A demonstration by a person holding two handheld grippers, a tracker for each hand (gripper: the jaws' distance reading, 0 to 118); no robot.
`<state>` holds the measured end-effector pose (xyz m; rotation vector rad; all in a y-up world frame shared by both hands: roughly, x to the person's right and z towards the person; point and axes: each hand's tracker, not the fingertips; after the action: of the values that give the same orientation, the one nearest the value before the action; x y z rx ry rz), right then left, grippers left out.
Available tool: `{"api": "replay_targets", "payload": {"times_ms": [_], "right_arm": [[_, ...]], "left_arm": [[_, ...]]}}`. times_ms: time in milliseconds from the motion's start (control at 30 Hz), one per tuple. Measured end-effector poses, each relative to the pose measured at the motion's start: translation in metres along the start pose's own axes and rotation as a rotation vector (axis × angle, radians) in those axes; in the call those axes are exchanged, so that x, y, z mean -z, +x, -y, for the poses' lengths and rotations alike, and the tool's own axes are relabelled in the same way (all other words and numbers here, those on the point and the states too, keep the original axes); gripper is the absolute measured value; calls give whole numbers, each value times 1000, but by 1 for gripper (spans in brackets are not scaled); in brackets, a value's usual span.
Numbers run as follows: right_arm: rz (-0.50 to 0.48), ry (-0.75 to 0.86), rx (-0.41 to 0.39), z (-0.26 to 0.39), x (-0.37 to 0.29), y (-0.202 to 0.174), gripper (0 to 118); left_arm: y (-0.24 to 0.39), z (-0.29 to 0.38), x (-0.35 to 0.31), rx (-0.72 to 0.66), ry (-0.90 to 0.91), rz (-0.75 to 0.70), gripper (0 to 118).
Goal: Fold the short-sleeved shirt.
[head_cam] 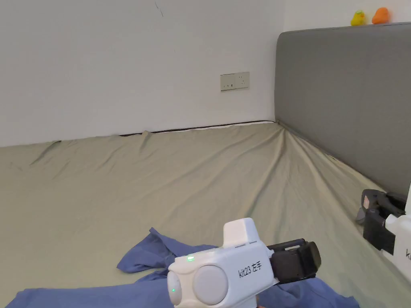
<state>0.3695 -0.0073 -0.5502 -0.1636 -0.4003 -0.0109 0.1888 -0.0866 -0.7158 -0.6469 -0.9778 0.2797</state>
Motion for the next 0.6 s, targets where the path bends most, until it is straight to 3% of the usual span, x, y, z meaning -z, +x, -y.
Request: {"api": "replay_targets", "payload": {"times_ms": [67, 200, 267, 300, 367, 400, 433, 467, 500, 600], "right_arm": [[-9, -2, -9, 1, 2, -5, 0], [-64, 24, -13, -3, -1, -25, 0], [-103, 41, -7, -5, -4, -36, 0], [-131, 49, -7, -5, -6, -43, 0], [-168, 61, -9, -5, -10, -58, 0], [-189, 70, -12, -3, -14, -66, 0], [-207, 76, -15, -2, -19, -72, 0], [-236, 102, -31, 1, -22, -80, 0], [-263, 125, -58, 3, -25, -90, 0], [-310, 78, -47, 15, -25, -110, 0]], "left_arm": [[-1, -15, -16, 29, 13, 28, 115], [-1, -27, -79, 71, 89, -72, 115], [-5, -29, -118, 96, 179, -133, 108], [-5, -29, -143, 125, 225, -191, 99], [-4, -25, -186, 175, 315, -303, 61], [-6, -19, -208, 216, 339, -379, 40], [-9, -12, -225, 247, 364, -441, 10], [-16, -2, -243, 254, 401, -513, 0], [-24, 9, -261, 220, 430, -599, 0], [-66, 27, -300, 46, 383, -680, 0]]}}
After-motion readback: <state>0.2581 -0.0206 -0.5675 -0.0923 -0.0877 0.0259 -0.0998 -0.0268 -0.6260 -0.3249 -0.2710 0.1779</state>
